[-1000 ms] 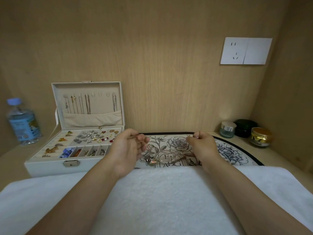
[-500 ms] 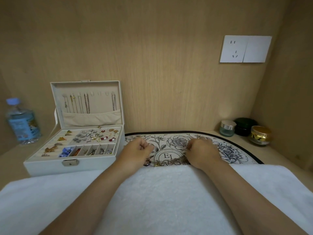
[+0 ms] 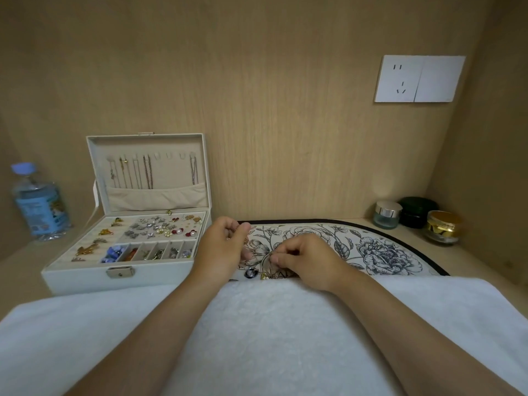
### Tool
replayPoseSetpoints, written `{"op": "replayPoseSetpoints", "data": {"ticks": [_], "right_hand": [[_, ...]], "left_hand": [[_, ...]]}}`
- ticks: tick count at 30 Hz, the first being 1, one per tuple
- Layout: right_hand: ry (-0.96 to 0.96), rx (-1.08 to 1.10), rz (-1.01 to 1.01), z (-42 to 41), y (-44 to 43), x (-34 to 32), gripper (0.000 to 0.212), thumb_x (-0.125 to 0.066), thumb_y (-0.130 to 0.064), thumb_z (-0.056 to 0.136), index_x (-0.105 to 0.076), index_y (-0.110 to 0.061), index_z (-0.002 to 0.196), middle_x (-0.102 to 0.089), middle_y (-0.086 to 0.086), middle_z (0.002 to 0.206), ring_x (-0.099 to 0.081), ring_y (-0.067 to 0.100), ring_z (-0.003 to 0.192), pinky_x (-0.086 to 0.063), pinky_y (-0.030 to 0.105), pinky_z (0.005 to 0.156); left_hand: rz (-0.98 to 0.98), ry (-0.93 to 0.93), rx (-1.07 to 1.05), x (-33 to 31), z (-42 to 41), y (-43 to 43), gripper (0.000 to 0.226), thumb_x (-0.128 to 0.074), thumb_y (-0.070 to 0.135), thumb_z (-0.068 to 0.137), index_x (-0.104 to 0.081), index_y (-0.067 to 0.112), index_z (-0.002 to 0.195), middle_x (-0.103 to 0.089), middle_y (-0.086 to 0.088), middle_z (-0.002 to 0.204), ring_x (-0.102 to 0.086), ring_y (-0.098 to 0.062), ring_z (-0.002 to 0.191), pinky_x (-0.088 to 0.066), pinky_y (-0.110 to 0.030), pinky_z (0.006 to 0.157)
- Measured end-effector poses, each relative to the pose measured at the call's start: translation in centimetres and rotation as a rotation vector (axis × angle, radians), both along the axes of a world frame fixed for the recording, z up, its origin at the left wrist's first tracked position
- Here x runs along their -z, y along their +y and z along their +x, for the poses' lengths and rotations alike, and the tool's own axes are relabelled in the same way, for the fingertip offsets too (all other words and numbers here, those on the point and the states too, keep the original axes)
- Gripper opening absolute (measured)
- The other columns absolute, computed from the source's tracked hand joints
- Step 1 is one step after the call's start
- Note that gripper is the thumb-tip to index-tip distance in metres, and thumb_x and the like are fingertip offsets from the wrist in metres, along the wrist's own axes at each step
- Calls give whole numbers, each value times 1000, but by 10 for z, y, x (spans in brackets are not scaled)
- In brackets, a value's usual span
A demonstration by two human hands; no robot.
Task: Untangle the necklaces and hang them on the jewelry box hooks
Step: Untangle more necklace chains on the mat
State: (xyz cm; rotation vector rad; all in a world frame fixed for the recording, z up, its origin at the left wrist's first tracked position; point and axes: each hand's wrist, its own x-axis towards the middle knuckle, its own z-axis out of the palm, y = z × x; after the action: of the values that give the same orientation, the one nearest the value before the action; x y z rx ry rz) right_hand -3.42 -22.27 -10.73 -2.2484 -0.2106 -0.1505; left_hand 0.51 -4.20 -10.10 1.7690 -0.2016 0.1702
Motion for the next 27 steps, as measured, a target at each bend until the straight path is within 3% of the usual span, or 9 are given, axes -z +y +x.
{"op": "replayPoseSetpoints", "data": {"ticks": [3, 5, 7, 10, 14, 19, 22, 24, 27], "right_hand": [[2, 30, 232, -2, 1, -4, 22, -65, -17, 96, -70, -16, 75, -67, -9, 65, -55, 1, 57, -44, 16, 62], [14, 28, 319, -4, 2, -8, 27, -60, -16, 99, -64, -14, 73, -65, -7, 65, -53, -2, 52, -41, 12, 57], [13, 27, 318, -5, 2, -11, 29, -61, -21, 99, -65, -16, 71, -66, -5, 66, -50, 2, 52, -39, 15, 57], [10, 33, 304, -5, 2, -12, 30, -63, -29, 97, -68, -21, 68, -72, 0, 71, -49, 19, 67, -41, 30, 66], [12, 23, 372, -5, 3, -13, 26, -62, -22, 98, -66, -15, 73, -66, 1, 66, -53, 17, 65, -41, 29, 61], [10, -10, 351, -5, 1, -14, 22, -60, -14, 98, -63, -14, 76, -56, -11, 57, -44, 6, 53, -38, 21, 55], [17, 46, 379, -2, -3, -14, 26, -60, -11, 98, -59, -12, 72, -53, -14, 52, -45, 2, 48, -47, 30, 65], [27, 77, 435, 0, -8, -12, 28, -58, -11, 98, -55, -10, 71, -48, -4, 53, -41, 10, 49, -48, 37, 68], [57, 60, 572, 0, -12, -10, 29, -49, -9, 102, -55, -11, 73, -48, 1, 59, -36, 16, 52, -49, 39, 67]], "left_hand": [[0, 2, -15, 2, 3, -1, 20, -63, 30, 94, -55, 17, 82, -63, 2, 57, -71, -31, 71, -59, -53, 76], [62, -49, -45, 3, 3, -3, 17, -65, 31, 92, -55, 18, 87, -66, -5, 76, -69, -22, 68, -59, -41, 72], [212, -198, -125, 3, 1, -3, 19, -68, 33, 89, -53, 23, 95, -61, 2, 90, -61, -13, 72, -49, -31, 66], [289, -325, -82, -4, -10, -5, 13, -68, 41, 86, -58, 34, 88, -61, 13, 84, -55, -5, 70, -48, -32, 65], [403, -167, 118, -2, -20, -10, 14, -76, 49, 74, -67, 40, 82, -67, 27, 79, -57, 7, 63, -53, -28, 67], [130, -42, 207, -1, -20, -10, 8, -81, 21, 80, -77, 26, 85, -76, 6, 77, -71, -4, 73, -53, -19, 69], [53, 47, 233, -3, -18, -7, 6, -75, 17, 85, -78, 20, 81, -76, 0, 79, -68, -13, 72, -52, -23, 73], [-30, 163, 246, -5, -16, -5, 15, -67, 16, 90, -73, 12, 77, -70, -6, 74, -57, -17, 65, -47, -29, 68], [-347, 322, 299, -10, -16, -3, 24, -49, 10, 96, -53, 11, 72, -54, -2, 63, -52, -18, 62, -44, -31, 69]]}}
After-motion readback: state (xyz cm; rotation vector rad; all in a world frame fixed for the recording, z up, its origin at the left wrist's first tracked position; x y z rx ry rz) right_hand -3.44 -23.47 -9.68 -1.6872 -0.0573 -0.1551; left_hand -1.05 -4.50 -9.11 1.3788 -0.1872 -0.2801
